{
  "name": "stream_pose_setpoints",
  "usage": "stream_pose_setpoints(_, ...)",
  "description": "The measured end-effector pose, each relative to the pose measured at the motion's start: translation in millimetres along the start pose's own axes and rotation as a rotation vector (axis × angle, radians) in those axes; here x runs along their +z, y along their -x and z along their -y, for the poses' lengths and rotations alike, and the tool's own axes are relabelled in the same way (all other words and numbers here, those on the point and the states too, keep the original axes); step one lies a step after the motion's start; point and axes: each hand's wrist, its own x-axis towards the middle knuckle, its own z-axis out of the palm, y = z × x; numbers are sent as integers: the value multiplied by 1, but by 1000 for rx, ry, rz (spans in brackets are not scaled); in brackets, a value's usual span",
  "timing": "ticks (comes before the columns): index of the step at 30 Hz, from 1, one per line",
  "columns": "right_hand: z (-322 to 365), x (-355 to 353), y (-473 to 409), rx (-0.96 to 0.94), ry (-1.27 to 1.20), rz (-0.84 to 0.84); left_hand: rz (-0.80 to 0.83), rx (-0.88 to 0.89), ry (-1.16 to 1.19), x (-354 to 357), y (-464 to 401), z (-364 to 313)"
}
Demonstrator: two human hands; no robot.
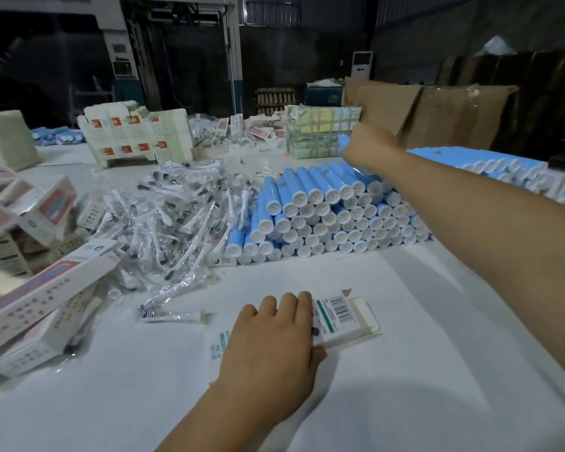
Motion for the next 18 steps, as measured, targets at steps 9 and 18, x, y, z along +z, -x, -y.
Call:
stream_pose_setpoints(9, -49, -6, 146, 13, -1199, -7, -83, -114, 39, 4, 0, 6)
stream_pose_setpoints(18, -53, 60, 218, 381, -1671, 3, -61, -178, 43, -5, 2, 6)
